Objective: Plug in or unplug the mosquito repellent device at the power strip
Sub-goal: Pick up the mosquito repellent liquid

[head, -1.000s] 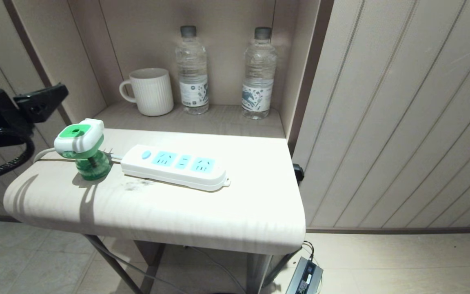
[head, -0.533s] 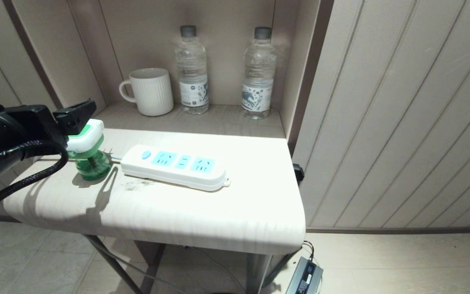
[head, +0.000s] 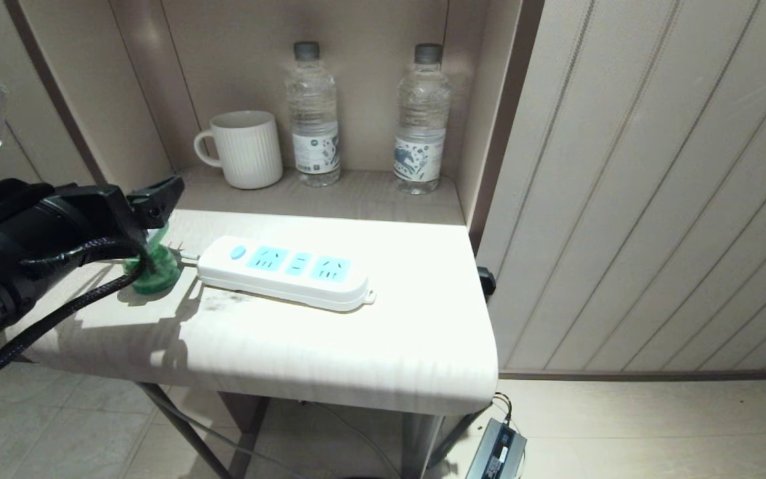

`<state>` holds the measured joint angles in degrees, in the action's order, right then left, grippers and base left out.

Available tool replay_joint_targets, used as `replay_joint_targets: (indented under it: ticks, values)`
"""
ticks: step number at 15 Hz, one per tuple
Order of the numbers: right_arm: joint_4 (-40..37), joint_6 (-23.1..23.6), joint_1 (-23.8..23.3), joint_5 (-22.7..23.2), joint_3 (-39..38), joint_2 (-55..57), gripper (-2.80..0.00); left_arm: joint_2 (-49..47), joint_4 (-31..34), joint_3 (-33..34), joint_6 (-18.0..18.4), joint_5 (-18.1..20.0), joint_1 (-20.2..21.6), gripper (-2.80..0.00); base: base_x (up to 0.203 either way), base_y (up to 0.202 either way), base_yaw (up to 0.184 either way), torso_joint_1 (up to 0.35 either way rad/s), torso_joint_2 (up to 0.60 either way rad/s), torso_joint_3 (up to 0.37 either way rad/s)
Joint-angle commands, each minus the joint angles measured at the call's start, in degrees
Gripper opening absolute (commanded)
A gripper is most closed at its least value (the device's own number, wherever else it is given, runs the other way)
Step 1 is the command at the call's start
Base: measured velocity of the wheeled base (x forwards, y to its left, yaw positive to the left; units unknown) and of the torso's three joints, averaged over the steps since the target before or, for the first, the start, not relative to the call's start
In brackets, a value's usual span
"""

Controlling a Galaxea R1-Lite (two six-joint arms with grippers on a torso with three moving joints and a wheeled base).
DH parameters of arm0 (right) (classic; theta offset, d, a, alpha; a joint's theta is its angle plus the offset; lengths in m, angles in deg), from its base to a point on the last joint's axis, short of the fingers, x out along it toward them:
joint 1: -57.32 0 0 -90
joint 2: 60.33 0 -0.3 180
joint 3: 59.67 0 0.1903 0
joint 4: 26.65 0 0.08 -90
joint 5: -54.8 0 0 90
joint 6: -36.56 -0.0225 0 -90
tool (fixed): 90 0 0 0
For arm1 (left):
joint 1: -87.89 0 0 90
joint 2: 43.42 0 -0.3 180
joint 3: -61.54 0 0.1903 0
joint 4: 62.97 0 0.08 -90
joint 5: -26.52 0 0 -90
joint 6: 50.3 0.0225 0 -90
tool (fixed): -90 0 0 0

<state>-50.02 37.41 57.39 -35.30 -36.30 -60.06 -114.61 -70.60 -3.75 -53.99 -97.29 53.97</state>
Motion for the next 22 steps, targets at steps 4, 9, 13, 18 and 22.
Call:
replay_joint_targets:
  ticks: [4,9,13,18,22]
  values:
    - [0.0,0.0,0.0,0.0,0.0,0.0,-2.80,-1.6,-4.2,2.5,-0.3,-0.3,0.0,0.00,0.000,0.000,0.000,0.000,0.00,0.000]
    - [0.0,0.0,0.0,0.0,0.0,0.0,-2.80,-4.7,-10.4,4.0,-0.3,-0.3,0.0,0.00,0.000,0.000,0.000,0.000,0.00,0.000]
    - [0.0,0.0,0.0,0.0,0.0,0.0,-2.80,-7.8,-15.0,4.9,0.2,-0.5,0.0,0.00,0.000,0.000,0.000,0.000,0.00,0.000]
    - [0.0,0.0,0.0,0.0,0.0,0.0,-2.80,-7.6,-15.1,5.3,0.3,-0.5,0.0,0.00,0.000,0.000,0.000,0.000,0.00,0.000]
    - [0.0,0.0,0.0,0.0,0.0,0.0,-2.80,-6.7,-15.2,5.7,0.3,-0.6,0.0,0.00,0.000,0.000,0.000,0.000,0.00,0.000]
